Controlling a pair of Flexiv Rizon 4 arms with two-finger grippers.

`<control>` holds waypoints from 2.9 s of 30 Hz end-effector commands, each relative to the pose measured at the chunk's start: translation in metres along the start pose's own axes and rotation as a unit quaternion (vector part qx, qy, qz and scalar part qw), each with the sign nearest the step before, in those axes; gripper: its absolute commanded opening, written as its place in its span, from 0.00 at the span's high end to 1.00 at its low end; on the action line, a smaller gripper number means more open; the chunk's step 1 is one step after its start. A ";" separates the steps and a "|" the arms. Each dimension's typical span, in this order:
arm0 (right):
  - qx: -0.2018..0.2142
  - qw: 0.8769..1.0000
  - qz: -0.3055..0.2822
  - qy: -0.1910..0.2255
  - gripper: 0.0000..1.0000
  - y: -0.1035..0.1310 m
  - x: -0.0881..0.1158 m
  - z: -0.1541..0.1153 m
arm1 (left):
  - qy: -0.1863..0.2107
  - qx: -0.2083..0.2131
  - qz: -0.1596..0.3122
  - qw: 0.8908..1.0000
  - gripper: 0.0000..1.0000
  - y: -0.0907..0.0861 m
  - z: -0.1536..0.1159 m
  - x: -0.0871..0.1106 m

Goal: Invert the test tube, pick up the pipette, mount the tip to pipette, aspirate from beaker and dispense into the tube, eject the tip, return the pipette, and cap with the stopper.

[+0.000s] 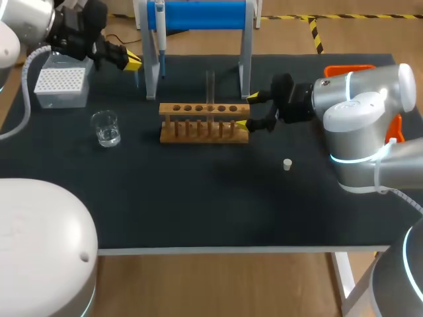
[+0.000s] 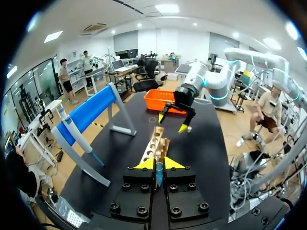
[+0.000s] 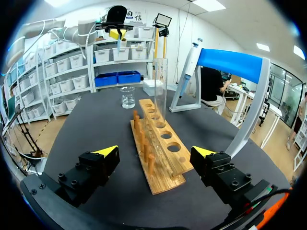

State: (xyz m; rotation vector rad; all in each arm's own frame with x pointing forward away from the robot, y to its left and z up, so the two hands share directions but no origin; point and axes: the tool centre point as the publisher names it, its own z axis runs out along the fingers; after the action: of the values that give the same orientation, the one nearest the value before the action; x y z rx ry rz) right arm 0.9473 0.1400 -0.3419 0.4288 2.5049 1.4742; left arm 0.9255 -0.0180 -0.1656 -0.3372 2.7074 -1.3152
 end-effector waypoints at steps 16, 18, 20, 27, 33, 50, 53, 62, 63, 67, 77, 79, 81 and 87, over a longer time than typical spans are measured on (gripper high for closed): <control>0.001 1.000 0.000 0.000 0.00 0.000 0.000 0.000 | 0.034 0.008 0.013 0.999 1.00 -0.079 0.083 0.057; 0.001 1.000 0.000 0.000 0.00 0.000 0.000 0.000 | 0.034 0.013 0.014 0.999 1.00 -0.086 0.091 0.061; 0.001 1.000 0.000 0.000 0.00 0.000 0.000 0.000 | 0.041 0.011 0.011 0.999 1.00 -0.094 0.103 0.066; 0.001 1.000 0.000 0.000 0.00 0.000 0.000 0.000 | 0.047 0.026 0.004 0.999 1.00 -0.112 0.121 0.079; 0.001 1.000 0.000 0.000 0.00 0.000 0.000 0.000 | 0.058 0.030 -0.004 0.998 1.00 -0.115 0.133 0.088; 0.001 1.000 0.000 0.000 0.00 0.000 0.000 0.000 | 0.062 0.035 -0.010 0.997 1.00 -0.114 0.135 0.092; 0.001 1.000 0.000 0.000 0.00 0.000 0.000 0.000 | 0.062 0.035 -0.010 0.997 1.00 -0.114 0.135 0.092; -0.048 0.998 -0.023 0.042 0.00 0.008 0.007 -0.036 | 0.062 0.035 -0.010 0.997 1.00 -0.114 0.135 0.092; -0.056 0.997 -0.026 0.049 0.00 0.010 0.009 -0.042 | 0.062 0.035 -0.010 0.997 1.00 -0.114 0.135 0.092; -0.086 0.993 -0.036 0.069 0.00 0.014 0.014 -0.058 | 0.062 0.035 -0.010 0.997 1.00 -0.114 0.135 0.092; -0.180 0.976 -0.028 0.119 0.00 0.038 0.023 -0.087 | 0.062 0.035 -0.010 0.997 1.00 -0.114 0.135 0.092; -0.197 0.971 -0.024 0.131 0.00 0.045 0.026 -0.092 | 0.062 0.035 -0.010 0.997 1.00 -0.114 0.135 0.092; -0.210 0.968 -0.022 0.139 0.00 0.051 0.029 -0.096 | 0.062 0.035 -0.010 0.997 1.00 -0.114 0.135 0.092; -0.241 0.958 -0.028 0.154 0.00 0.067 0.044 -0.106 | 0.062 0.035 -0.010 0.997 1.00 -0.114 0.135 0.092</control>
State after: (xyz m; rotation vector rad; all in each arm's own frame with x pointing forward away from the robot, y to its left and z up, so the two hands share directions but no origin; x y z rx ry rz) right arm 0.8877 0.1021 -0.2356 0.0456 2.2263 2.1805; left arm 0.8798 -0.2122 -0.1610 -0.2853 2.7509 -1.4831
